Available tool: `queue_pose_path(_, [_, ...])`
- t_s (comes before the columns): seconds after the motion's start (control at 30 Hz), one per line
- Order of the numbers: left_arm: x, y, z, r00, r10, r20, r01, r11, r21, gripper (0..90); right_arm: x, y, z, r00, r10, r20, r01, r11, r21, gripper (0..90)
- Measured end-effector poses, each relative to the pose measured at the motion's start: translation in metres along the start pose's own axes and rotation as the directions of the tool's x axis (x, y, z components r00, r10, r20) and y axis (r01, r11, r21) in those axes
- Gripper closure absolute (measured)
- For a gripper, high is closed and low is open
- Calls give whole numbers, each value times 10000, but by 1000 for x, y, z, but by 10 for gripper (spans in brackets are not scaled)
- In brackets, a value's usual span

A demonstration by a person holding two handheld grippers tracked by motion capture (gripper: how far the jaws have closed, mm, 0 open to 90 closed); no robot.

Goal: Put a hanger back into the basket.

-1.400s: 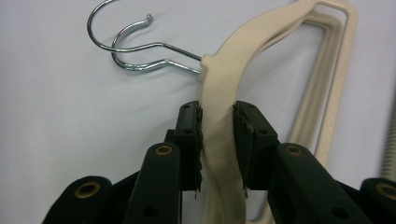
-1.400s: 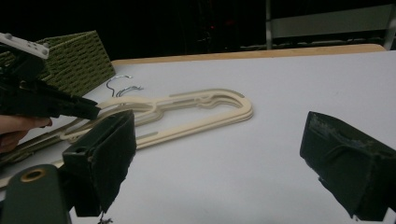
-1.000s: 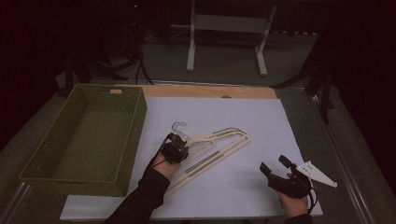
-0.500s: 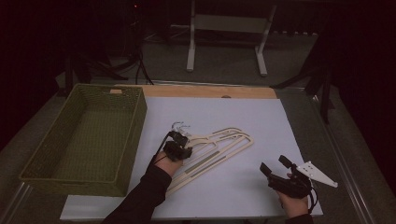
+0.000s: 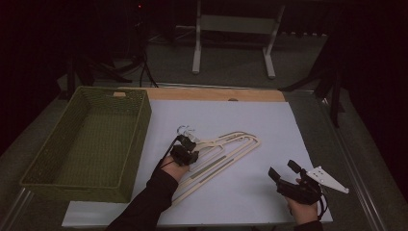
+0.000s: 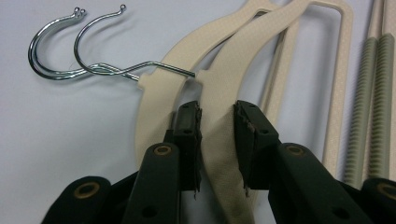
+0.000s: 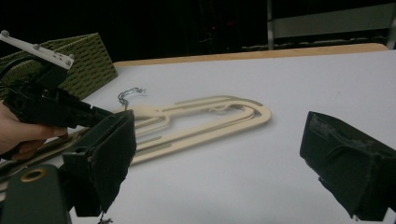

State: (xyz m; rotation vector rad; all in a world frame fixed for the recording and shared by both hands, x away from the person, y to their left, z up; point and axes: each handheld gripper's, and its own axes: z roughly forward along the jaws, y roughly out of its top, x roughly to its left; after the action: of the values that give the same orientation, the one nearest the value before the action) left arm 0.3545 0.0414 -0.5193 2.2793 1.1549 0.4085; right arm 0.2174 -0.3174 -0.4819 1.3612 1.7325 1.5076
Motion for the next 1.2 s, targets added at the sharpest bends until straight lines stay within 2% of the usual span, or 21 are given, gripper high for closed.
queue_pose_path(0.1, [-1,1,-4,10000,37,-46,-37,9998,-170,729,-1,0,0,10000,2,-1,-2,10000,-5,106])
queue_pose_path(0.4, [-2,7,-26,9995,-131,304,155,9968,-781,751,-1,0,0,10000,44,-11,-44,10000,-19,106])
queue_pose_path(0.43, [-3,8,-31,9988,-211,433,253,9947,-992,754,-1,0,0,10000,47,-16,-47,10000,-21,106])
queue_pose_path(0.53, [0,9,-38,9927,-568,1067,681,9921,-1054,762,-1,0,0,10000,39,-12,-39,10000,-12,106])
queue_pose_path(0.6, [0,9,-38,9927,-568,1067,681,9921,-1054,764,-1,0,1,10000,38,-7,-38,10000,-4,106])
queue_pose_path(0.63, [1,10,-43,9877,-626,1433,765,9927,-934,767,-1,0,1,10000,22,2,-22,10000,3,106])
queue_pose_path(0.7, [1,11,-45,9857,-655,1554,808,9923,-943,772,-1,0,1,10000,27,17,-27,10000,14,106])
queue_pose_path(0.73, [1,11,-46,9810,-803,1767,999,9894,-1053,772,-1,0,1,10000,27,17,-27,10000,14,106])
queue_pose_path(0.77, [1,11,-46,9810,-803,1767,999,9894,-1053,776,-1,0,1,10000,27,17,-27,10000,14,106])
queue_pose_path(0.8, [-1,11,-51,9738,-832,2114,1113,9860,-1245,781,-1,0,1,10000,7,14,-7,10000,35,107])
queue_pose_path(0.93, [-3,12,-56,9719,-732,2239,1058,9849,-1373,790,1,-1,3,9993,87,-351,-81,9998,170,134])
queue_pose_path(0.97, [-5,12,-59,9698,-586,2366,948,9849,-1446,792,3,-1,6,9986,-145,-501,162,9993,330,181])
queue_pose_path(1.0, [-5,12,-59,9698,-586,2366,948,9849,-1446,795,3,-1,6,9986,-145,-501,162,9993,330,181])
queue_pose_path(1.03, [-4,13,-61,9586,-692,2761,1143,9820,-1506,801,6,-1,9,9979,-238,-594,266,9986,467,249])
queue_pose_path(1.1, [-4,13,-62,9584,-631,2783,1094,9820,-1541,806,8,-1,10,9979,-203,-612,234,9985,504,271])
queue_pose_path(1.17, [-6,14,-63,9609,-530,2717,982,9829,-1556,807,9,-1,12,9978,-142,-654,178,9984,544,294])
queue_pose_path(1.2, [-9,14,-65,9664,-305,2551,738,9841,-1618,805,14,-1,18,9962,-196,-844,254,9974,677,310])
